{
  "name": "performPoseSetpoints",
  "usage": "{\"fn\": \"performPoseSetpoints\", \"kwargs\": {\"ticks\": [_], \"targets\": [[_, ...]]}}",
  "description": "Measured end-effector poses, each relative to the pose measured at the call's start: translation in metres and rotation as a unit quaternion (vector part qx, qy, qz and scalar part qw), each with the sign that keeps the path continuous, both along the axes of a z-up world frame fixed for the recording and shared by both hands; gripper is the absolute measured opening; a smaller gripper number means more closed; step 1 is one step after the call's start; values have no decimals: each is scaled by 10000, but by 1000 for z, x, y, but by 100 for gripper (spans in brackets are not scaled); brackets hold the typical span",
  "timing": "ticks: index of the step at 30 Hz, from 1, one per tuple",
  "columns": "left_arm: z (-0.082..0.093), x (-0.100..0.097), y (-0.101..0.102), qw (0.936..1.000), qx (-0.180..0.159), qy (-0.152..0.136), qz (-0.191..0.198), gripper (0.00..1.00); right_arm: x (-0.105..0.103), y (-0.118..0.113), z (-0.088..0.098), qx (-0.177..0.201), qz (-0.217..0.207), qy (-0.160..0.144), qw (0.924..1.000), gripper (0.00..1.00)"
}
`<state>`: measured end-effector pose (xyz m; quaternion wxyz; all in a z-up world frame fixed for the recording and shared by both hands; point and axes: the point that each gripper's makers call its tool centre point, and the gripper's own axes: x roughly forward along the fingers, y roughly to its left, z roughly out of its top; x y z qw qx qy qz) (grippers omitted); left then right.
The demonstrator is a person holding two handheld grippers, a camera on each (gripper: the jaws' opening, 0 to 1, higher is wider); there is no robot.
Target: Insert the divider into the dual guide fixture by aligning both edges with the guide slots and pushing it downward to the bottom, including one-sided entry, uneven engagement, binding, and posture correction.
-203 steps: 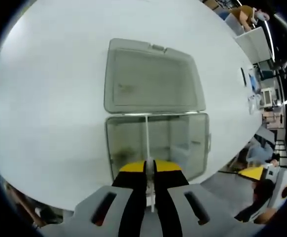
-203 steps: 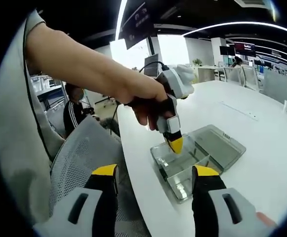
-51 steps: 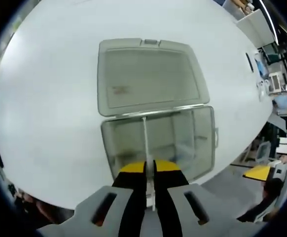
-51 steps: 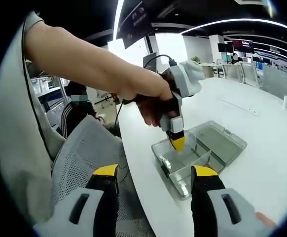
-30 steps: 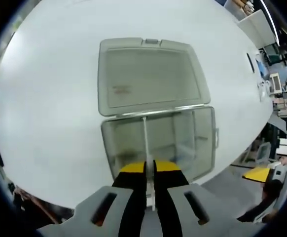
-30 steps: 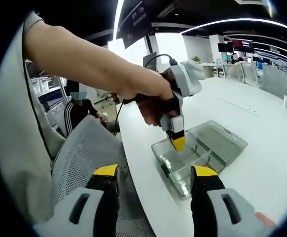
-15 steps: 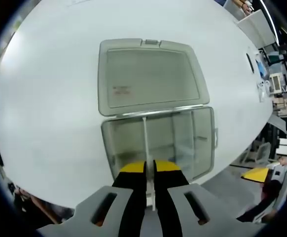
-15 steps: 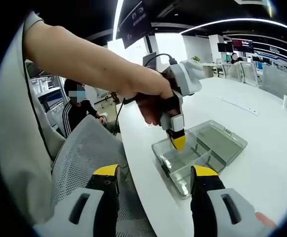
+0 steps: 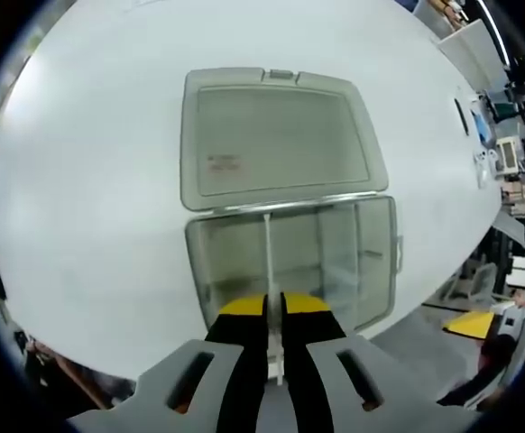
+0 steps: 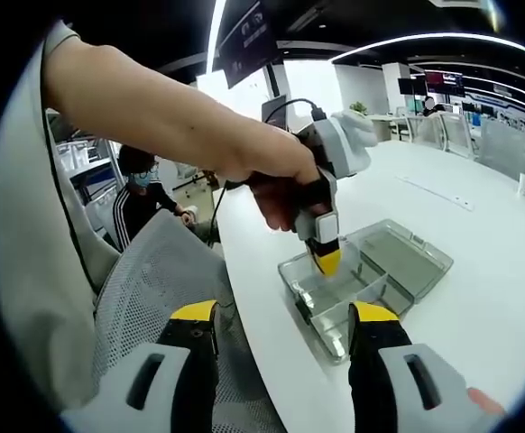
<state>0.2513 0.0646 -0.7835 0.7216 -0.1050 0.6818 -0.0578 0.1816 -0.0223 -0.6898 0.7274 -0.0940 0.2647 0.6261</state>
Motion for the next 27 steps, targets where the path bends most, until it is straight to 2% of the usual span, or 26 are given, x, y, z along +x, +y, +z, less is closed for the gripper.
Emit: {"fn": "performPoseSetpoints", "kwargs": {"ticks": [9,21,27], "targets": [[-3,0,0,9998,138,-109,-29,1,-2,1,-1,-27,36,0,10000,54],[4,2,2,9999,-29,145,-50,1,0,-2,1,-39,20,-7,10000,54],[4,1,0,9999,-75,139,-24,1,-1,-1,1,-33,29,3,10000,54]]}}
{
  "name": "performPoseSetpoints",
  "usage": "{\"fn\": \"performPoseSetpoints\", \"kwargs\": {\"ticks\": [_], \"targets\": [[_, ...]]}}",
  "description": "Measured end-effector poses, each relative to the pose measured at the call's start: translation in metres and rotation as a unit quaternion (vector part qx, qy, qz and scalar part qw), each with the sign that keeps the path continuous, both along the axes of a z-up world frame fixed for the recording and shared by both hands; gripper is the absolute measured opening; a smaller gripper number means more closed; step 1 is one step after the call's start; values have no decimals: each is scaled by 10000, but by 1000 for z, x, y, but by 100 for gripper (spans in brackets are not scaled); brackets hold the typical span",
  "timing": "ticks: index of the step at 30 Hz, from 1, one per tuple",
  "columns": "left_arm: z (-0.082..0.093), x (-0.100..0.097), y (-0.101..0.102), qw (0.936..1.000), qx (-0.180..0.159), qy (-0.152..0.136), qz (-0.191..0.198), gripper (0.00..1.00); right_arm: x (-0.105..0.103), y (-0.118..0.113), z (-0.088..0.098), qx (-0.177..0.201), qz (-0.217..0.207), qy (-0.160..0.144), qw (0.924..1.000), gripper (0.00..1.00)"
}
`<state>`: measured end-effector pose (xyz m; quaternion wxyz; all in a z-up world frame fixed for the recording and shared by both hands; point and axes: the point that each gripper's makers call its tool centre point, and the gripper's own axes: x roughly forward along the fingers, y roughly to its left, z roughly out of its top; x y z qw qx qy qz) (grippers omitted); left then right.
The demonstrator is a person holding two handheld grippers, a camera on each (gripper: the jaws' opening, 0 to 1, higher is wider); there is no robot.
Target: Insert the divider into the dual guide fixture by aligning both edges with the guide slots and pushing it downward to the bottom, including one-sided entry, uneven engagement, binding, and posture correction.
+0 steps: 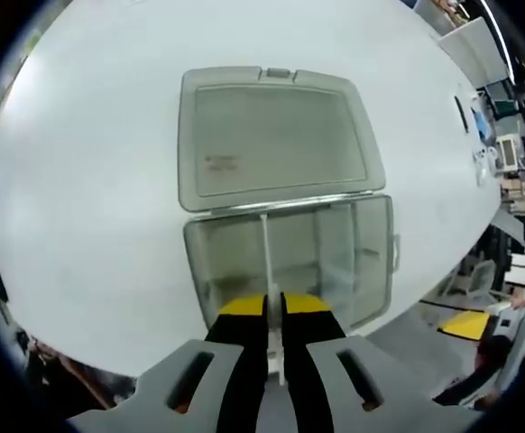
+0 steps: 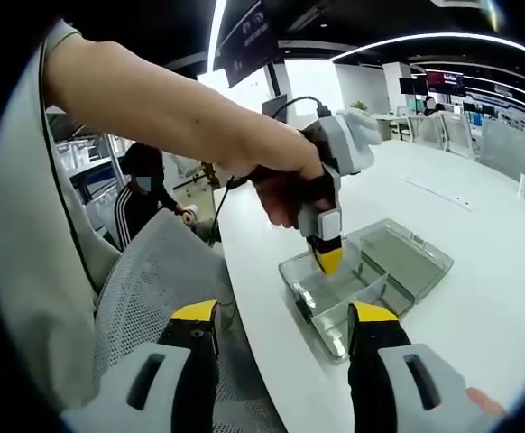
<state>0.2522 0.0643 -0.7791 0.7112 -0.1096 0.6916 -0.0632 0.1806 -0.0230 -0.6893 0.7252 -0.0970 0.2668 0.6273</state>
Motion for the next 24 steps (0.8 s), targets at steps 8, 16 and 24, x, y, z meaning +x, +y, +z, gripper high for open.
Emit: {"fn": "performPoseSetpoints", "kwargs": {"ticks": [8,16,24], "targets": [[-2,0,-1,10000,18,-38,4,1,1,-1,0,2,-25,-1,10000,54],[-2,0,1,10000,26,-35,-25,1,0,-1,-1,5,-18,16,10000,54],[-2,0,1,10000,19,-40,-5,1,0,-1,-2,10,-27,24,10000,54]]}}
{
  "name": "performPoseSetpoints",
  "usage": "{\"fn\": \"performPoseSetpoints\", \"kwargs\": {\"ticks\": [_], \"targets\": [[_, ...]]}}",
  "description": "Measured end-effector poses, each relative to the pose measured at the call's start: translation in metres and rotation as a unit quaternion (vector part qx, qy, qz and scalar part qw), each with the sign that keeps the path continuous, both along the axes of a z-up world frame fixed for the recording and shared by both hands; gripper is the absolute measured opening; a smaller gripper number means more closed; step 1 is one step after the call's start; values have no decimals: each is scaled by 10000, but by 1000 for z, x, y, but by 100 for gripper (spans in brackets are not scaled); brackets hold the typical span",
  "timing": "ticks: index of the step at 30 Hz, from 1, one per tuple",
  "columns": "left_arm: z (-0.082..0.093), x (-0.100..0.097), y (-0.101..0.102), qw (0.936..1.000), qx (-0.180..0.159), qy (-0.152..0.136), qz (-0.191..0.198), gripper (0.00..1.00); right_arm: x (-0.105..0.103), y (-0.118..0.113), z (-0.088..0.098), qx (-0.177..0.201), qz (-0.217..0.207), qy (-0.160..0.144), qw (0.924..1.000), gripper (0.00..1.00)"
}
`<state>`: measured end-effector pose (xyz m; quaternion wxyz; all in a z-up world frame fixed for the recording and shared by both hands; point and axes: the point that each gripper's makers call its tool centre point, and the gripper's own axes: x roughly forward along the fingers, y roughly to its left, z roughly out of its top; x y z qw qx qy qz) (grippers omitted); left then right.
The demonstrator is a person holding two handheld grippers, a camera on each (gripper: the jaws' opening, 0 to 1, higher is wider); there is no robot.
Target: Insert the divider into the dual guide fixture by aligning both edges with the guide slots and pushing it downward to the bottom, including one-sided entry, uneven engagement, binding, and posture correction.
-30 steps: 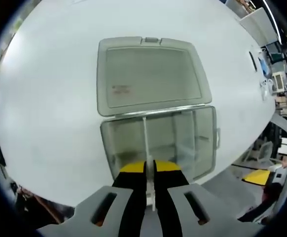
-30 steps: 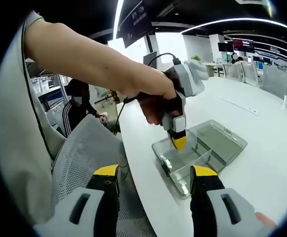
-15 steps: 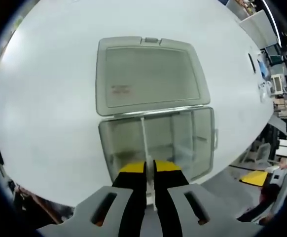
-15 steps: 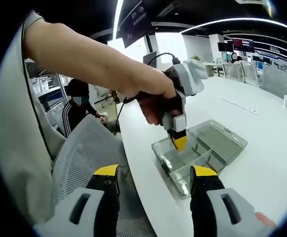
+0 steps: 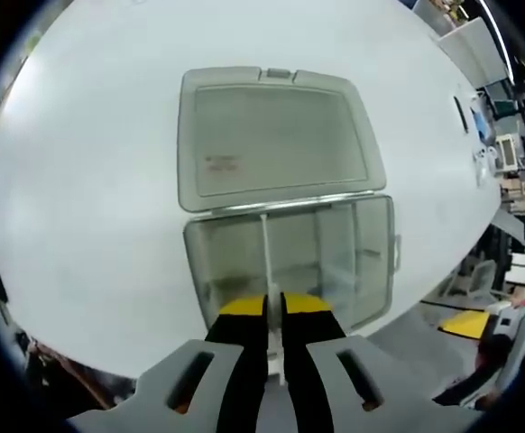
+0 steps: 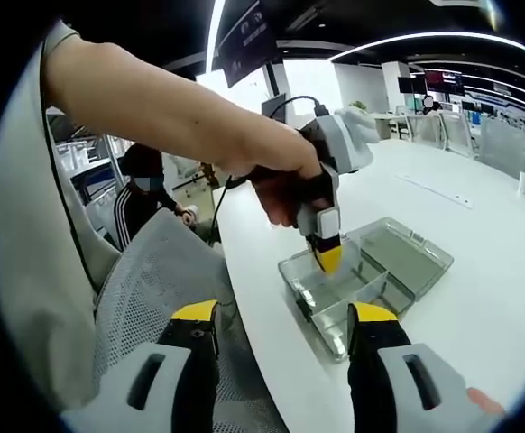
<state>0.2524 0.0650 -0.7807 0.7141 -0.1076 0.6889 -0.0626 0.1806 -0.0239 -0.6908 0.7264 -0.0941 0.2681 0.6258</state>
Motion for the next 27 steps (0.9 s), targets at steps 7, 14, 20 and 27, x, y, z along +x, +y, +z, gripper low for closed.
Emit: {"fn": "performPoseSetpoints", "kwargs": {"ticks": [7,14,20,27], "targets": [[0,0,0,10000,40,-41,-29,1,-1,1,0,0,12,-4,10000,54],[-1,1,-1,10000,58,-33,-56,1,-1,0,0,-2,4,-6,10000,54],[-2,0,-1,9999,81,-57,-73,1,-1,-1,-1,-19,1,-4,10000,54],[-1,0,0,10000,46,-21,-81,1,-1,0,-1,-20,1,-6,10000,53]]}}
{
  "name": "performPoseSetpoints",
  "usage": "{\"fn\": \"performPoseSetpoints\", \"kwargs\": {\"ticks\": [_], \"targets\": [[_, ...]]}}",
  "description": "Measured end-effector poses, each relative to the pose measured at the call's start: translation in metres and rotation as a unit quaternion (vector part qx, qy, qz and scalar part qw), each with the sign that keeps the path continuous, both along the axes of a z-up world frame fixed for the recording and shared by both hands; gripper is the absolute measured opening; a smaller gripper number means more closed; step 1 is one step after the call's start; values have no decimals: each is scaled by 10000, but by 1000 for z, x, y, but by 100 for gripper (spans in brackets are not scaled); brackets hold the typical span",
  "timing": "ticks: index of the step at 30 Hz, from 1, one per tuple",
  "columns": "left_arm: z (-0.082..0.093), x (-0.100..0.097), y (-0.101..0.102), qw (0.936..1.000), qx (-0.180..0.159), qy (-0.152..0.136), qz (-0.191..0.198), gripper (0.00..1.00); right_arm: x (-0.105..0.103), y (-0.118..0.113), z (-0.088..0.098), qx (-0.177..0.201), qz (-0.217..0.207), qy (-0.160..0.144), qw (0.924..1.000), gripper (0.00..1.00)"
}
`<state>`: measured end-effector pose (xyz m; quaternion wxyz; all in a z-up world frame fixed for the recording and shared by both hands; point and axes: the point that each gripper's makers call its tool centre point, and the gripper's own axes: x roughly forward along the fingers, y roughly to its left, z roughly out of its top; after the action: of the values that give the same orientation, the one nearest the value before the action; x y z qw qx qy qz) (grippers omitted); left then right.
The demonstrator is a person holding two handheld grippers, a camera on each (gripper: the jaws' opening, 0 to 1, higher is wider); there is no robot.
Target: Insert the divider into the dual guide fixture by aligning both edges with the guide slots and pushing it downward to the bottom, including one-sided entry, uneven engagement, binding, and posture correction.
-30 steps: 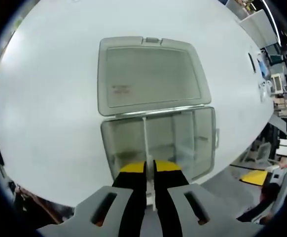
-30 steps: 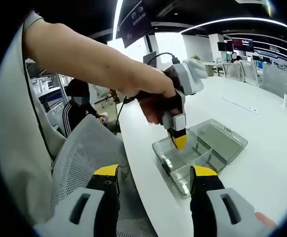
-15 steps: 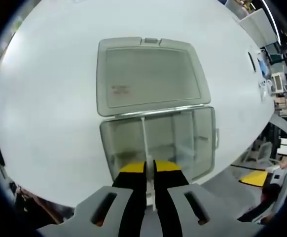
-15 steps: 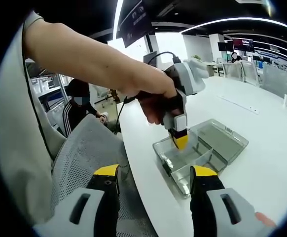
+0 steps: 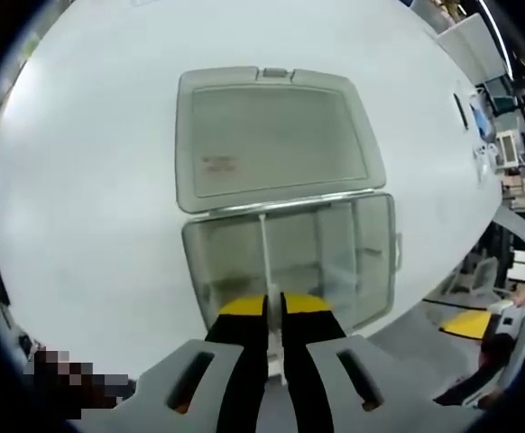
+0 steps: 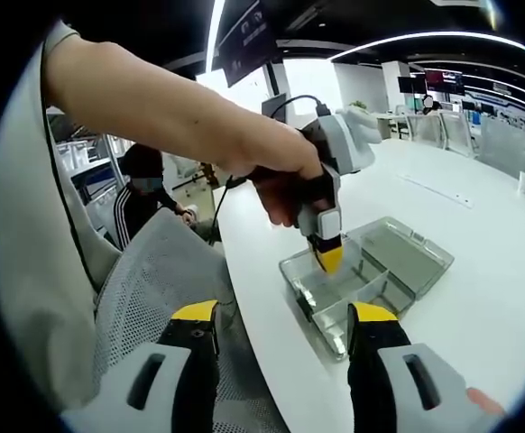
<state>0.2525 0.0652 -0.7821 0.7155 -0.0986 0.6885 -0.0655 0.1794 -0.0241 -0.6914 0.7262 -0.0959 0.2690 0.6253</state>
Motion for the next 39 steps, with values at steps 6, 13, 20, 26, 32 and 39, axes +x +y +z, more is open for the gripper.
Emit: {"fn": "performPoseSetpoints", "kwargs": {"ticks": [6,13,20,26,32,39], "targets": [[2,0,1,10000,-9,31,-22,1,0,0,0,-7,-1,4,10000,53],[2,-1,0,10000,-18,2,0,1,0,0,0,-3,-4,4,10000,53],[1,-1,0,10000,-14,0,19,1,1,-1,0,-1,-24,3,10000,53],[-1,-1,1,10000,9,-5,14,1,1,-2,0,-16,-30,5,10000,53],[0,0,1,10000,5,35,4,1,1,-2,0,-31,-7,-3,10000,53],[0,0,0,10000,-13,37,34,1,2,-3,-1,-38,-21,4,10000,53]]}}
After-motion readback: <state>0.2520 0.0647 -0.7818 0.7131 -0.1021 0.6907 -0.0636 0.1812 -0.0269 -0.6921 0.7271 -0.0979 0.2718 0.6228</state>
